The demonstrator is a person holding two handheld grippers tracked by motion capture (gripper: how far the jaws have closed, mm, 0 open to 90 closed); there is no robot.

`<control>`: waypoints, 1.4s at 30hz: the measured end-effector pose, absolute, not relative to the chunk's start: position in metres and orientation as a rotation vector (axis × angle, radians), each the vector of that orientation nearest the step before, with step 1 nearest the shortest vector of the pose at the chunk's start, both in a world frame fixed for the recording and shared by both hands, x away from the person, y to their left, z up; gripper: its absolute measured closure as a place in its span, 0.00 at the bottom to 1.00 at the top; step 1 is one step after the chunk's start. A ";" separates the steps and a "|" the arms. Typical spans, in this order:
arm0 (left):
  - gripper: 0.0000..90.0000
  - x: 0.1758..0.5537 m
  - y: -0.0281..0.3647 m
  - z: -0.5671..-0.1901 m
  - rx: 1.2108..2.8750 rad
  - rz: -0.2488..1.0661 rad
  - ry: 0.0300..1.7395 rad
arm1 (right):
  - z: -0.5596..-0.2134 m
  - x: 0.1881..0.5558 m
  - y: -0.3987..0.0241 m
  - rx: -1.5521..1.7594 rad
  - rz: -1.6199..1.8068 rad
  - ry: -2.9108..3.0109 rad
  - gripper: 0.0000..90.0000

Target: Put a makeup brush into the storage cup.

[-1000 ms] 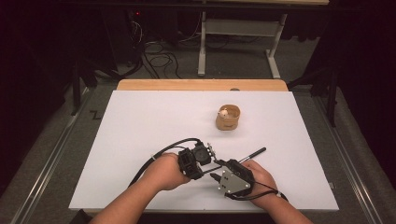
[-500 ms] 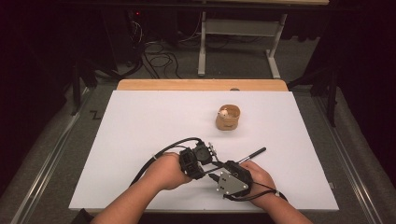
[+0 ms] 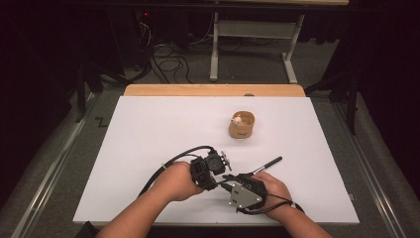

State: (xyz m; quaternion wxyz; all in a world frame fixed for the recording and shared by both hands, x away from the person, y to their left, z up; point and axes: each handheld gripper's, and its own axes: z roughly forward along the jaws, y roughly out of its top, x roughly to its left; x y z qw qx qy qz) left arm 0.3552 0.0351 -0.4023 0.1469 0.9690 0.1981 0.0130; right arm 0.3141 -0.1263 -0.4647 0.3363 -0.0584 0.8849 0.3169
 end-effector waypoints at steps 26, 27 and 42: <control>0.46 0.362 0.042 -0.393 2.748 0.147 0.653 | -0.463 0.312 -0.125 -0.193 0.797 2.323 0.96; 0.44 0.363 0.043 -0.393 2.746 0.152 0.659 | -0.463 0.312 -0.125 -0.197 0.798 2.322 0.96; 0.29 0.365 0.067 -0.390 2.647 0.199 0.749 | -0.463 0.316 -0.131 -0.180 0.798 2.331 0.96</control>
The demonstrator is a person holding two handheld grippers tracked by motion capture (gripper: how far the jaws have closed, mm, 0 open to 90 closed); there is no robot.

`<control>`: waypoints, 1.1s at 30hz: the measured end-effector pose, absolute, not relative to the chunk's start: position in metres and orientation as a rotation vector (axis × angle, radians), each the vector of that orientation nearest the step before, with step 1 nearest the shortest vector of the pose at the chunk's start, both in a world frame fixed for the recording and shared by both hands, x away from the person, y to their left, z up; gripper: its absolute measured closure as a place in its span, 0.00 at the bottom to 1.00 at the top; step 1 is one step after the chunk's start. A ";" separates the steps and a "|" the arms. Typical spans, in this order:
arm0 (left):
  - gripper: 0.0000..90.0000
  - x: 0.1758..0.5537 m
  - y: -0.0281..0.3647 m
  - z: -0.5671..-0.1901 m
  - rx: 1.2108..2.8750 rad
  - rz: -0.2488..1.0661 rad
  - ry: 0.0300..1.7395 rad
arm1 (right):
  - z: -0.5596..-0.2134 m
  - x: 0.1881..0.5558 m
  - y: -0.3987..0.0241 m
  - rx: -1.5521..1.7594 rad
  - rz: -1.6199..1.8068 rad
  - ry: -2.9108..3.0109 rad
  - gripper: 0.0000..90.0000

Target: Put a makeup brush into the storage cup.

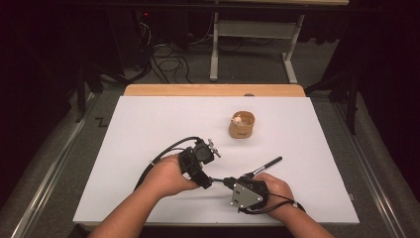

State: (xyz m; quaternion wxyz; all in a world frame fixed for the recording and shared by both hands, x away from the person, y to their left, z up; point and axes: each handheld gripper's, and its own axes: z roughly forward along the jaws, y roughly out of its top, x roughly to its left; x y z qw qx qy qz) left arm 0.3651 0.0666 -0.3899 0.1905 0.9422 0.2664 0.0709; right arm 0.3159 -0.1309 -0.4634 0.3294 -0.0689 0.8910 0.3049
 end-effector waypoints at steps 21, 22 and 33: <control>0.29 0.364 0.120 -0.399 2.394 0.306 0.852 | -0.465 0.328 -0.154 0.038 0.903 2.378 0.96; 0.29 0.364 0.122 -0.401 2.379 0.309 0.859 | -0.465 0.329 -0.155 0.054 0.914 2.380 0.96; 0.29 0.363 0.146 -0.423 2.208 0.328 0.913 | -0.467 0.332 -0.161 0.142 0.978 2.394 0.96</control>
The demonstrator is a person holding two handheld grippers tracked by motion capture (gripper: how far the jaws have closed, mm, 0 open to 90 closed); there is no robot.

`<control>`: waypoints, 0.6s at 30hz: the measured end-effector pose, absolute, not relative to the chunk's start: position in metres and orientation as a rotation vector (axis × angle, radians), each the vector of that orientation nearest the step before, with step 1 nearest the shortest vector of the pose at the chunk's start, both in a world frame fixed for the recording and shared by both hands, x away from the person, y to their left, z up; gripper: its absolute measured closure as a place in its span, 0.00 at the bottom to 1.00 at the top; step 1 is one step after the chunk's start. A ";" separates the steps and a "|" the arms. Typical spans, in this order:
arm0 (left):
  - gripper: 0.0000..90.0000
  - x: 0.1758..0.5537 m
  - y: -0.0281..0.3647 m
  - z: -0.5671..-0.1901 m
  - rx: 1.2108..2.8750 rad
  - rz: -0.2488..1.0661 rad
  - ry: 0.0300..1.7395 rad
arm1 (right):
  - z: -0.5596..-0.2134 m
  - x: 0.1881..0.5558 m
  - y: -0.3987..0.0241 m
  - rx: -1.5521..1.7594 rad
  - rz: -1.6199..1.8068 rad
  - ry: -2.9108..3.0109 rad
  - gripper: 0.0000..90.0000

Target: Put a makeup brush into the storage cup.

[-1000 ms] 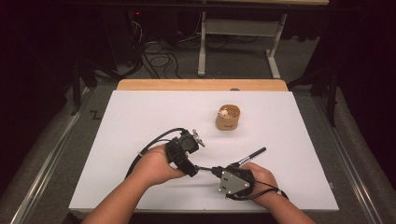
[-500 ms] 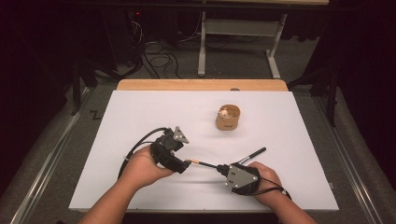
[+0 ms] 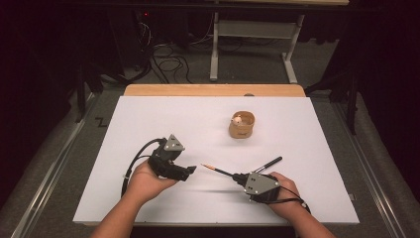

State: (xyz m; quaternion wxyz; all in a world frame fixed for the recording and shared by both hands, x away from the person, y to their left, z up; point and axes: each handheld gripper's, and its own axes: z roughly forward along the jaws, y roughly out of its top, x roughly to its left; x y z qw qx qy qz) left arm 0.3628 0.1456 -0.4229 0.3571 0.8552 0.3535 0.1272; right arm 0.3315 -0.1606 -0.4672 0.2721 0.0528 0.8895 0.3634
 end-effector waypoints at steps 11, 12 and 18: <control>0.30 0.352 0.159 -0.447 1.987 0.378 0.924 | -0.468 0.337 -0.170 0.264 1.099 2.415 0.96; 0.30 0.353 0.160 -0.449 1.967 0.369 0.929 | -0.468 0.337 -0.171 0.279 1.116 2.415 0.96; 0.30 0.358 0.162 -0.457 1.868 0.370 0.933 | -0.467 0.343 -0.178 0.351 1.193 2.411 0.96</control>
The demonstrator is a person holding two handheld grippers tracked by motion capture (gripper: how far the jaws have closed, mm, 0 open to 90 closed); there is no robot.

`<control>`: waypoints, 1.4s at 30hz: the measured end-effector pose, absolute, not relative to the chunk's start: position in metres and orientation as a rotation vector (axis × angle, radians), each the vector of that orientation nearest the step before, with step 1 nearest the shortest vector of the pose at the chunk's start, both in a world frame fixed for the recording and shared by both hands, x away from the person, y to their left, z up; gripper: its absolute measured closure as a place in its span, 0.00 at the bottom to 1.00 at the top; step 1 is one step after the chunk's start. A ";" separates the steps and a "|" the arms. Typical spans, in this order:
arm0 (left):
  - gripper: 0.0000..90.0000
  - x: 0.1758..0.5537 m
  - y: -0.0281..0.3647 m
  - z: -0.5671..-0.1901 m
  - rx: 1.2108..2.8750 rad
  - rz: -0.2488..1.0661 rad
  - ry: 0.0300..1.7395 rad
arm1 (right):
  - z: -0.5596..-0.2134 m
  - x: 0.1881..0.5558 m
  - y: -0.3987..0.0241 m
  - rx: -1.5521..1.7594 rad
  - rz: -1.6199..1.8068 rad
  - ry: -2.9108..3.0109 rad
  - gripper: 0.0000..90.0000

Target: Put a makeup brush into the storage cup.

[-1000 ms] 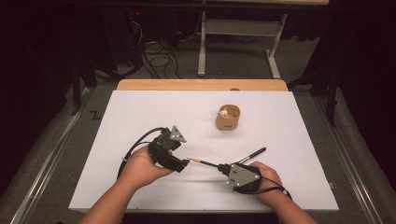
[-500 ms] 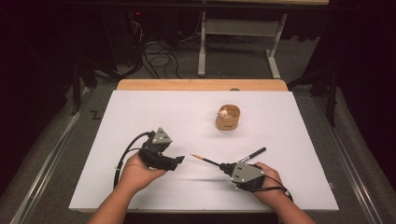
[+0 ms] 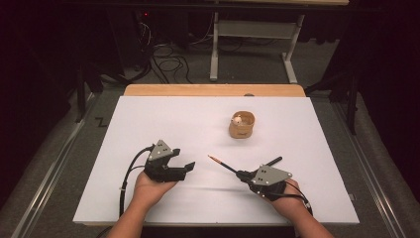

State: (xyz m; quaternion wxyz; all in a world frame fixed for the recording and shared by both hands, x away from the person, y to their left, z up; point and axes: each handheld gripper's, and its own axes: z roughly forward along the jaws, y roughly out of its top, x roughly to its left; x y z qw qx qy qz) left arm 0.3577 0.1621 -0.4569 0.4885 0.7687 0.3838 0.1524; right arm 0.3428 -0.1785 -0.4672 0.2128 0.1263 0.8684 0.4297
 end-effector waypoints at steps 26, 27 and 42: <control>0.01 0.341 0.154 -0.465 1.691 0.400 0.863 | -0.459 0.344 -0.198 0.521 1.525 2.358 0.96; 0.01 0.341 0.153 -0.464 1.693 0.399 0.859 | -0.458 0.344 -0.197 0.518 1.542 2.350 0.96; 0.00 0.337 0.138 -0.452 1.703 0.350 0.783 | -0.455 0.341 -0.177 0.493 1.608 2.310 0.96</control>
